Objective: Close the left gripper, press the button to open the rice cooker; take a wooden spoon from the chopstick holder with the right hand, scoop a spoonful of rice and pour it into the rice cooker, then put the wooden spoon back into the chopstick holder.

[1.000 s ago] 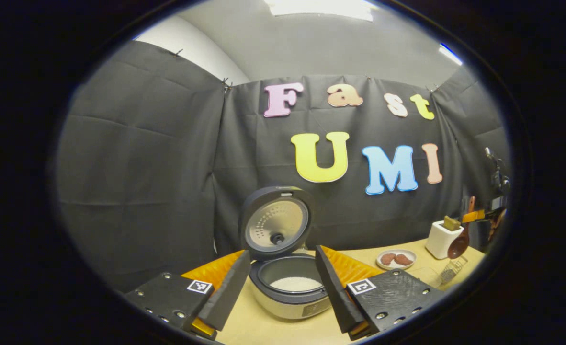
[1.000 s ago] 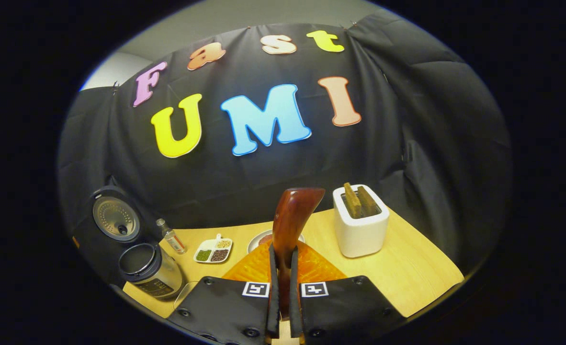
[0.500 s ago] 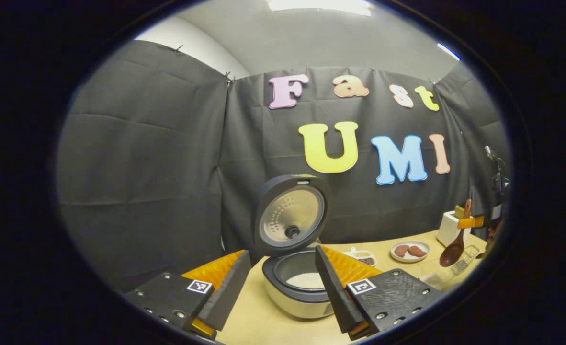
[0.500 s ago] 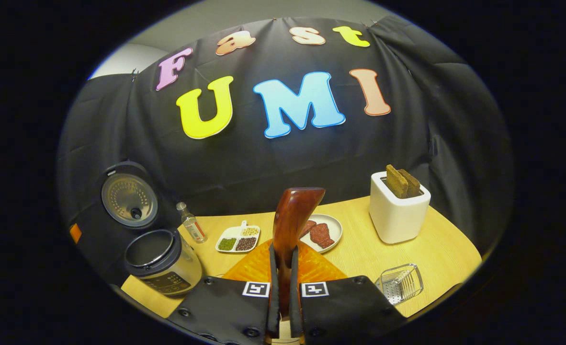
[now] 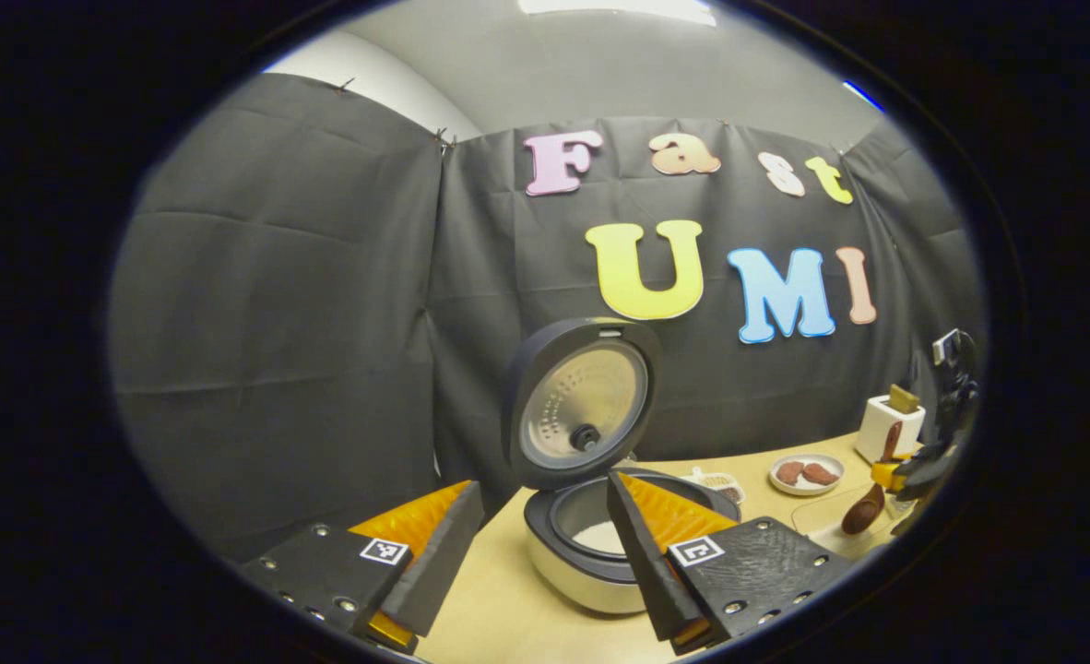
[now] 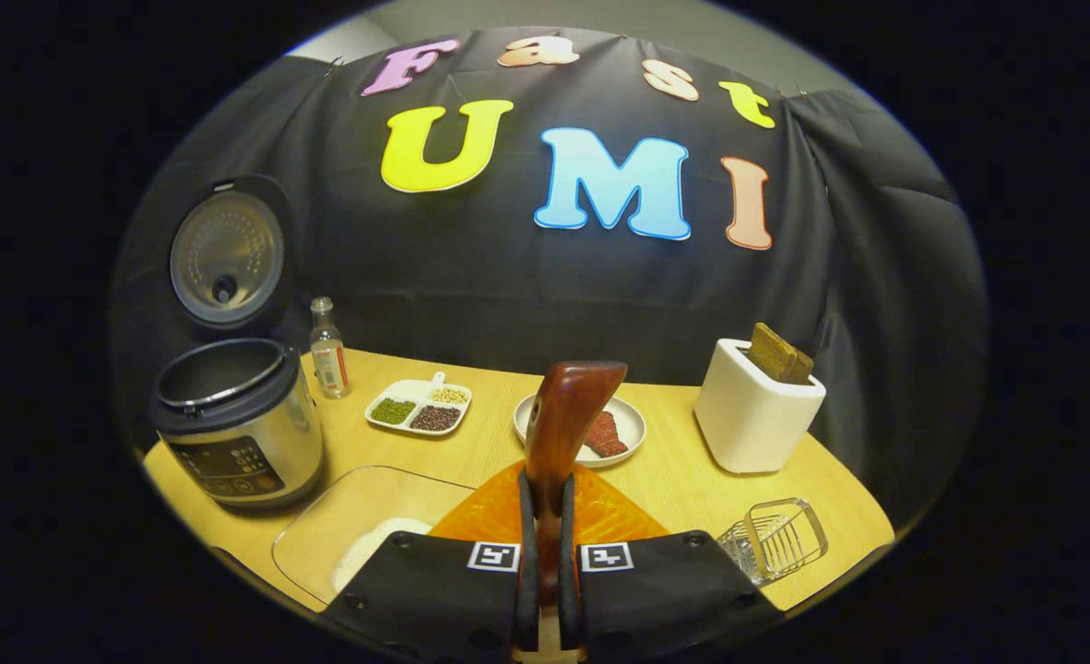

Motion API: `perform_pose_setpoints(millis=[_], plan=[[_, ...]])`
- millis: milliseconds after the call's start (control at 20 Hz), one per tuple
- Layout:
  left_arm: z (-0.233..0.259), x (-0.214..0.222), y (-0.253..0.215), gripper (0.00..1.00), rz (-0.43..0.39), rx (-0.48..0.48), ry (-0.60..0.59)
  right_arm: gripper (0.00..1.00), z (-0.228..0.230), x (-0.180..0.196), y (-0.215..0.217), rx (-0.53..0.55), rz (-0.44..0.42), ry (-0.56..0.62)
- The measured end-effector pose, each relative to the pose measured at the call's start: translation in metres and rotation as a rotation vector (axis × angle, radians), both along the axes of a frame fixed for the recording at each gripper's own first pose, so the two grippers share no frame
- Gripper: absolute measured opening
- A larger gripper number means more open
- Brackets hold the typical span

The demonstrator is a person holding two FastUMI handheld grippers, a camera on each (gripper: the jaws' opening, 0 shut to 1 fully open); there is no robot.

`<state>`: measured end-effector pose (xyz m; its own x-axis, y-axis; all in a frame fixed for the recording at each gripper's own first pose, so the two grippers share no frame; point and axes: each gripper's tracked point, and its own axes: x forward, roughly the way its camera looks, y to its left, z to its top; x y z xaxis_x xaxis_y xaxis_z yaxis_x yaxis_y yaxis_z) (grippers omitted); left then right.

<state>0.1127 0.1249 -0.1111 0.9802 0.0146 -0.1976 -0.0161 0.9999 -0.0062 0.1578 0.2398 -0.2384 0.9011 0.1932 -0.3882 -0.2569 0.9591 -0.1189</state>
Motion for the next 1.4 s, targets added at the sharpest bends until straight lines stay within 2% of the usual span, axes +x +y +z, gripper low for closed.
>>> perform_pose_setpoints(millis=[50, 100, 150, 250, 300, 450, 500, 600, 650, 700, 850, 900, 1050, 1100, 1200, 1250, 1300, 1350, 1400], plan=[[0.0, 0.001, 0.001, 0.87, -0.002, 0.003, -0.003, 0.1, -0.003, -0.001, 0.004, -0.017, 0.003, -0.011], [0.0, 0.003, 0.003, 0.82, -0.002, 0.007, -0.003, 0.06, -0.005, -0.003, 0.009, -0.022, 0.002, -0.021], [0.001, 0.001, 0.005, 0.82, -0.002, 0.009, -0.003, 0.1, -0.007, -0.004, 0.013, -0.024, -0.002, -0.021], [0.002, 0.001, 0.008, 0.82, -0.001, 0.004, -0.001, 0.1, -0.016, -0.008, 0.025, -0.002, 0.003, 0.002], [0.001, 0.002, 0.009, 0.87, 0.001, -0.002, -0.002, 0.1, -0.019, -0.011, 0.029, 0.011, 0.003, 0.017], [0.0, -0.001, 0.012, 0.87, 0.006, -0.005, -0.001, 0.1, -0.023, -0.02, 0.044, 0.057, 0.014, 0.054], [-0.001, 0.001, 0.01, 0.82, 0.006, -0.004, 0.001, 0.1, -0.025, -0.022, 0.05, 0.084, 0.02, 0.075], [-0.003, -0.001, 0.011, 0.82, 0.007, -0.008, 0.005, 0.1, -0.026, -0.025, 0.059, 0.17, 0.025, 0.121], [-0.003, -0.001, 0.011, 0.87, 0.008, -0.013, 0.006, 0.1, -0.026, -0.027, 0.063, 0.227, 0.022, 0.153], [-0.003, -0.002, 0.011, 0.87, 0.009, -0.017, 0.007, 0.1, -0.028, -0.027, 0.064, 0.283, 0.013, 0.192], [0.001, -0.003, 0.009, 0.87, 0.008, -0.02, -0.002, 0.1, -0.033, -0.024, 0.055, 0.457, -0.051, 0.301], [0.003, -0.003, 0.009, 0.82, 0.008, -0.017, -0.005, 0.1, -0.035, -0.024, 0.049, 0.521, -0.08, 0.342], [0.011, -0.003, 0.007, 0.87, 0.009, -0.014, -0.017, 0.1, -0.042, -0.025, 0.03, 0.701, -0.172, 0.453], [0.013, -0.003, 0.007, 0.82, 0.012, -0.014, -0.02, 0.1, -0.044, -0.026, 0.025, 0.747, -0.197, 0.479], [0.018, -0.003, 0.003, 0.82, 0.011, -0.019, -0.029, 0.06, -0.041, -0.025, 0.017, 0.806, -0.228, 0.489], [0.02, -0.003, 0.0, 0.87, 0.01, -0.02, -0.034, 0.06, -0.038, -0.024, 0.012, 0.821, -0.235, 0.489], [0.021, -0.002, -0.001, 0.87, 0.009, -0.023, -0.038, 0.06, -0.034, -0.025, 0.009, 0.836, -0.239, 0.489], [0.023, -0.001, -0.002, 0.82, 0.006, -0.028, -0.042, 0.06, -0.029, -0.024, 0.005, 0.855, -0.241, 0.491], [0.025, -0.002, -0.005, 0.87, 0.005, -0.032, -0.045, 0.06, -0.024, -0.023, 0.001, 0.878, -0.242, 0.493]])
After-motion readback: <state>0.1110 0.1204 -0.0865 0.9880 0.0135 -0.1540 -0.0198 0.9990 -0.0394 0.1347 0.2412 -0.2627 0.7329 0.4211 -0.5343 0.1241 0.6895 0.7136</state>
